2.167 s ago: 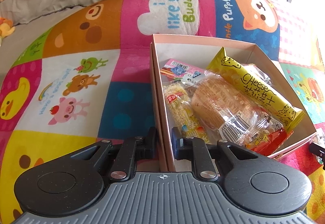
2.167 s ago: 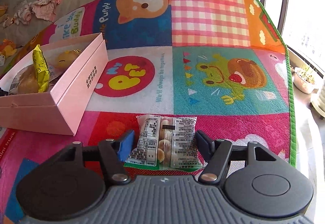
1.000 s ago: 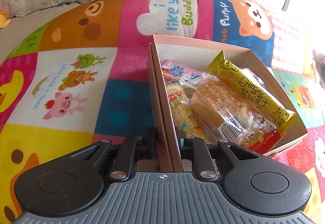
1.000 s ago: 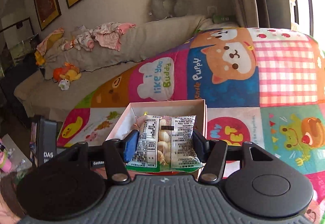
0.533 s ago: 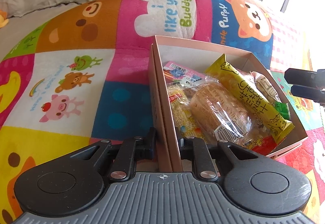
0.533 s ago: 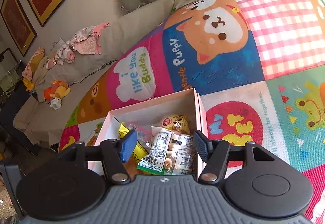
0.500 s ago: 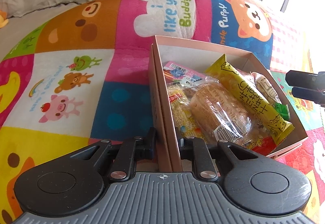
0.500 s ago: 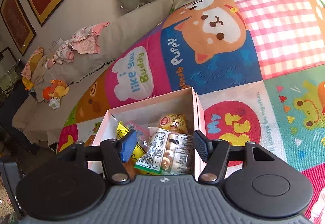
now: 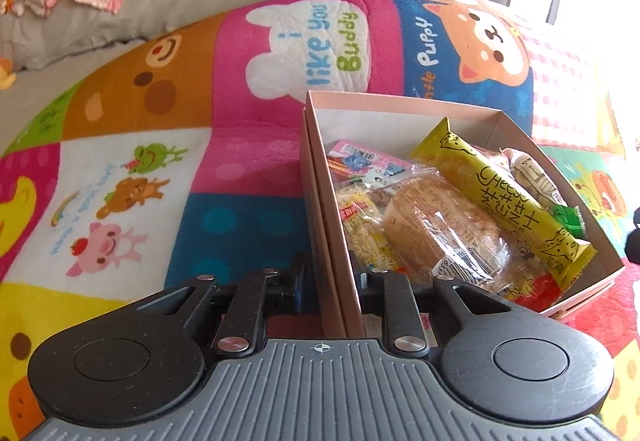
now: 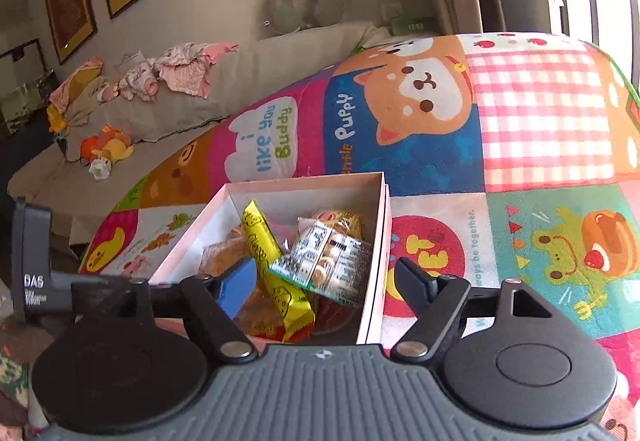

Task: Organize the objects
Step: 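Carry the biscuit snack pack into the pink box and release it, then set the pink box down on the mat with the left gripper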

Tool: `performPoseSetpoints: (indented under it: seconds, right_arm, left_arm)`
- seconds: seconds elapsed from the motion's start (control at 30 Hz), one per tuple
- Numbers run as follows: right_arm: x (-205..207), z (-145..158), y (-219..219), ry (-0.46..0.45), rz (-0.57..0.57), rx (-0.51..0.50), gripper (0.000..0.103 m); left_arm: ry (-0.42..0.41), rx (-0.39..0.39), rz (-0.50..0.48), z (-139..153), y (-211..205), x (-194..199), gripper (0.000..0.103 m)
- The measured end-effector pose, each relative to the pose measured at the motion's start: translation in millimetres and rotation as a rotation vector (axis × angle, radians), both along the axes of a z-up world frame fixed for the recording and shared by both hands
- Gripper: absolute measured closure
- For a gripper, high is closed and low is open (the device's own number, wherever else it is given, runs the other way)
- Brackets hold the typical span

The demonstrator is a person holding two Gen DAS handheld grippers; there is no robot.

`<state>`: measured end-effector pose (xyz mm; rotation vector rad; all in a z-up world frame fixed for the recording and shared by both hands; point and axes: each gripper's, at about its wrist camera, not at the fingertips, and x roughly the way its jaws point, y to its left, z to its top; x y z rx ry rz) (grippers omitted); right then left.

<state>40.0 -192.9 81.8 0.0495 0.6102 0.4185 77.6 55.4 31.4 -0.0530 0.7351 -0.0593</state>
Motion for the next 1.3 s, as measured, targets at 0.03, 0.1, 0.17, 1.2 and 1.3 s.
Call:
performPoseSetpoints:
  seconds: [0.03,0.1,0.17,1.2,1.3]
  right_arm:
    - [-8,-3,1,-0.004,0.009,-0.029,0.023]
    - [-17,-10,0,-0.002,0.009,-0.063,0.019]
    - [-25,-18,-1,0.009,-0.003,-0.091,0.019]
    - [-97,-82,11,0.081,-0.24,-0.188,0.0]
    - [-98,-81,20,0.068,-0.213,-0.211,0.0]
  left_arm:
    - [-0.013,0.023,0.003,-1,-1,0,0.069]
    - [0.003,-0.022,0.008,-4,6,0,0.062]
    - [0.041,-0.097,0.02,-6,15,2,0.061]
    - [-0.125,0.104,0.027,-26,-62,-168,0.058]
    - [-0.125,0.106,0.03,-26,-63,-168,0.058]
